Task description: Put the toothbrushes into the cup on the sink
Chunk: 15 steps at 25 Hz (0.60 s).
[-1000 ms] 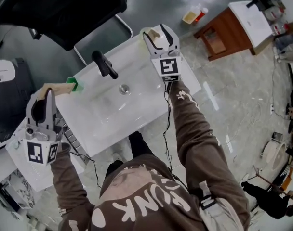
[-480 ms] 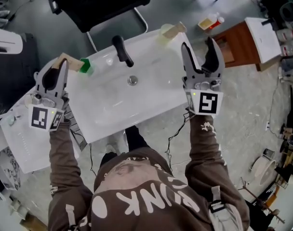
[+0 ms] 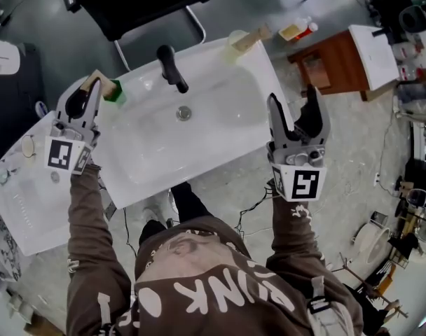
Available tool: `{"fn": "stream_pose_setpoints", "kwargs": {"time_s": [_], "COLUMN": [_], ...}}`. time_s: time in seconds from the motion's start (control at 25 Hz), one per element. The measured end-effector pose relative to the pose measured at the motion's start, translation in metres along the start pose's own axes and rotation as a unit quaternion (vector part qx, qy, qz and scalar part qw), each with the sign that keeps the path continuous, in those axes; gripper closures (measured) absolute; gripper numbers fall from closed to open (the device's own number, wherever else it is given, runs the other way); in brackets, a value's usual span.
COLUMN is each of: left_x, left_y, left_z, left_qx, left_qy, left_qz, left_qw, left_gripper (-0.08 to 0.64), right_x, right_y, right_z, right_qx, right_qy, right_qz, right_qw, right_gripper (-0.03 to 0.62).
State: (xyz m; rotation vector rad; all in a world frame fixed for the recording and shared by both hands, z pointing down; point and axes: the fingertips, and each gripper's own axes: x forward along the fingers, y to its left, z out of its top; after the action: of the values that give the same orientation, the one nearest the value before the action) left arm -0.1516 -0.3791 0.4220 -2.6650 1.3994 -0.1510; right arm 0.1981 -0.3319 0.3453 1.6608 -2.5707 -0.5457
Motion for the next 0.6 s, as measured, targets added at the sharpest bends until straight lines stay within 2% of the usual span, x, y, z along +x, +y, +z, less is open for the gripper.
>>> {"fn": "stream_pose_setpoints", "kwargs": {"time_s": [0.32,0.6], "left_x": [0.001,0.002], "left_y": [0.002,0.002], "left_z": [-0.038,-0.054], "left_qx": [-0.019,-0.03], "left_qy": [0.017,0.022], "left_qz": [0.002,0.005], "left_qw": [0.9997,0.9993], "left_gripper": [0.514,0.515], "right_x": [-0.007,-0.01], "right_y": [0.003,0.003], "right_z": [0.006,0.011], "right_qx": [-0.005,-0.007], "right_qy": [-0.002,-0.006], "right_qz": [-0.002,-0.008], "right_qw": [1.0,1.0], "right_gripper": [0.298,0.304]}}
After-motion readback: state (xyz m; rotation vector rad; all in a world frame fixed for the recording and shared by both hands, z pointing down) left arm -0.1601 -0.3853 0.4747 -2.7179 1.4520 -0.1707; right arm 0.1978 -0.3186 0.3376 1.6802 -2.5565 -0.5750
